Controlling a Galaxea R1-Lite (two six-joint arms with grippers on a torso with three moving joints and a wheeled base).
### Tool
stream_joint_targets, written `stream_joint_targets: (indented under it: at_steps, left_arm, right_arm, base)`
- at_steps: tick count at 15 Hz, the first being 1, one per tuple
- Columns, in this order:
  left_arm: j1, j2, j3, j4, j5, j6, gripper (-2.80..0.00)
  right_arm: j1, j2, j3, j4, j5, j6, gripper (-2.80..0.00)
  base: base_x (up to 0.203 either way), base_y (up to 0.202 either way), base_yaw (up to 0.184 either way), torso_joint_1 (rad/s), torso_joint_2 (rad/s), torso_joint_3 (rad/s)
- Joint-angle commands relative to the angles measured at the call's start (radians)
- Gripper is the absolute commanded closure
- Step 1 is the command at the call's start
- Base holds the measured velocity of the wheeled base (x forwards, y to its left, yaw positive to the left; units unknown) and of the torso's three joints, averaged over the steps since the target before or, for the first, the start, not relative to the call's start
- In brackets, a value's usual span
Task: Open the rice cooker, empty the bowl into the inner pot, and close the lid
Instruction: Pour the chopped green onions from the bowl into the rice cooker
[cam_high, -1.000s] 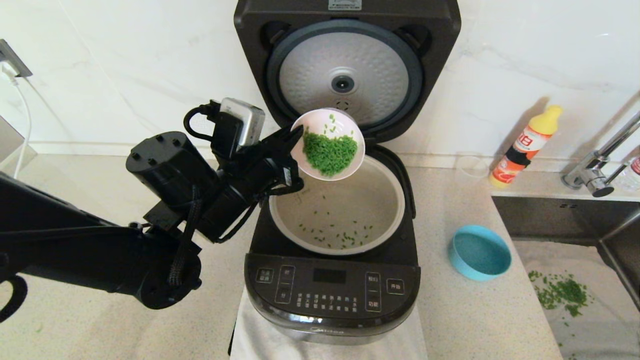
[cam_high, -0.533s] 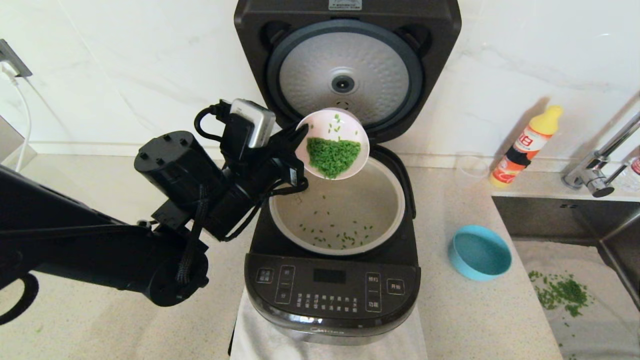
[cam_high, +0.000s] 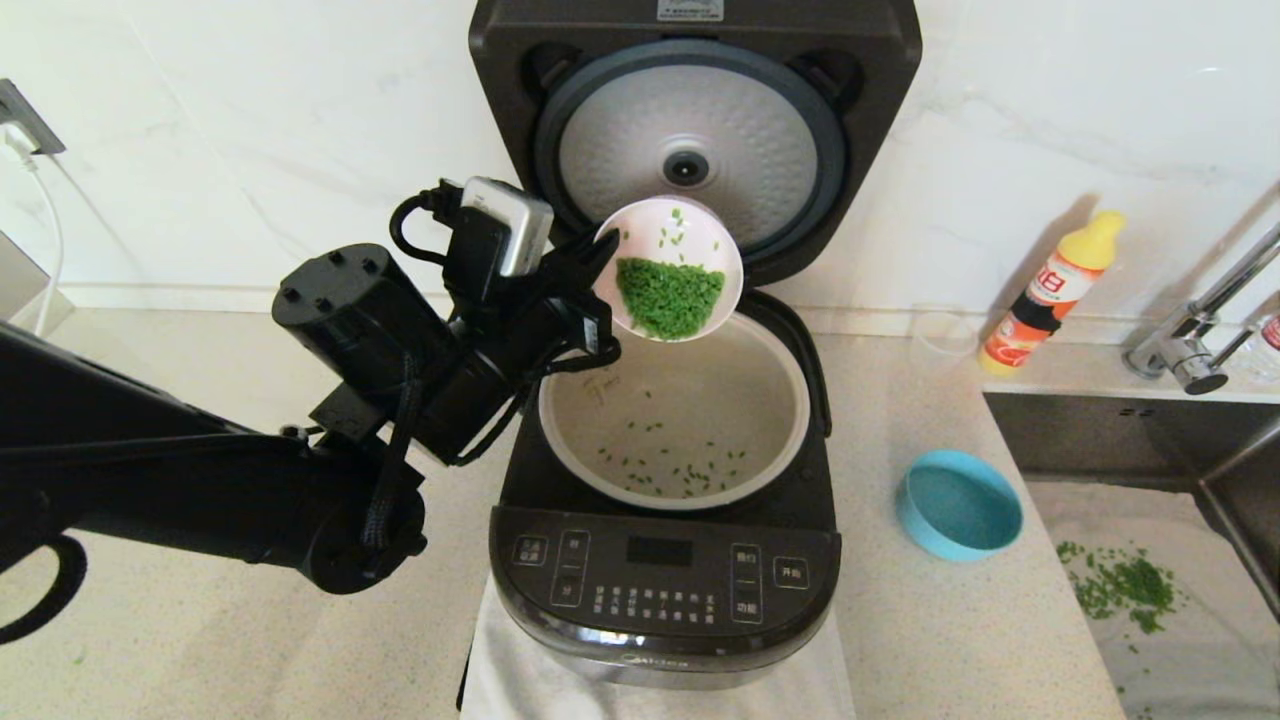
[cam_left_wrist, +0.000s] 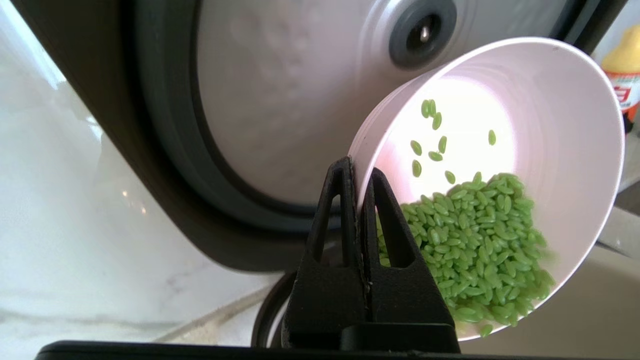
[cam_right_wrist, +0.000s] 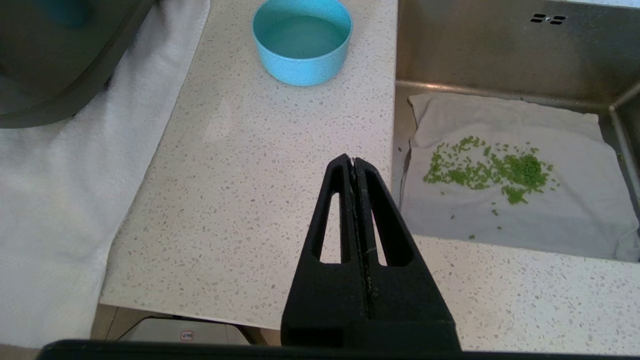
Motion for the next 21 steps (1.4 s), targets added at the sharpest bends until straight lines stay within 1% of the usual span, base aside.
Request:
stream_joint_targets:
  at_steps: [1,3,5,7,9,12,16,19,21]
  left_arm:
    - [-0.001,0.016,0.016,-0.060,0.000,0.002,0.00]
    - [-0.001,-0.022,-0.002,-0.060,0.001,0.002,0.00]
    - [-0.001,0.008,0.007,-0.071,0.003,0.000,0.00]
    - [-0.003,0.052,0.011,-0.131,0.002,0.000,0.00]
    - [-0.008,0.054,0.000,-0.132,0.003,-0.007,0.00]
    - [-0.008,0.068,0.023,-0.132,0.005,-0.012,0.00]
    - [-0.012,0.013,0.007,-0.132,-0.001,-0.018,0.00]
    - [-0.015,0.067,0.007,-0.132,-0.001,-0.013,0.00]
    - [-0.014,0.060,-0.046,-0.132,-0.003,-0.012,0.00]
  right_arm:
    - [0.000,0.000,0.000,0.001,0.001,0.000,0.00]
    - [0.000,0.000,0.000,0.001,0.001,0.000,0.00]
    - [0.000,0.000,0.000,0.001,0.001,0.000,0.00]
    - [0.000,0.000,0.000,0.001,0.001,0.000,0.00]
    - [0.000,0.000,0.000,0.001,0.001,0.000,0.00]
    - [0.000,0.000,0.000,0.001,0.001,0.000,0.00]
    - [0.000,0.000,0.000,0.001,0.001,0.000,0.00]
    - [0.000,0.000,0.000,0.001,0.001,0.000,0.00]
    - [0.000,0.000,0.000,0.001,0.001,0.000,0.00]
  base:
    - [0.000,0.000,0.000,0.000,0.00,0.000]
    - [0.000,0.000,0.000,0.000,0.00,0.000]
    - [0.000,0.000,0.000,0.000,0.00,0.000]
    - [0.000,0.000,0.000,0.000,0.00,0.000]
    - [0.000,0.000,0.000,0.000,0.00,0.000]
    - [0.000,0.000,0.000,0.000,0.00,0.000]
    - [0.000,0.000,0.000,0.000,0.00,0.000]
    - [0.000,0.000,0.000,0.000,0.00,0.000]
    - [0.000,0.000,0.000,0.000,0.00,0.000]
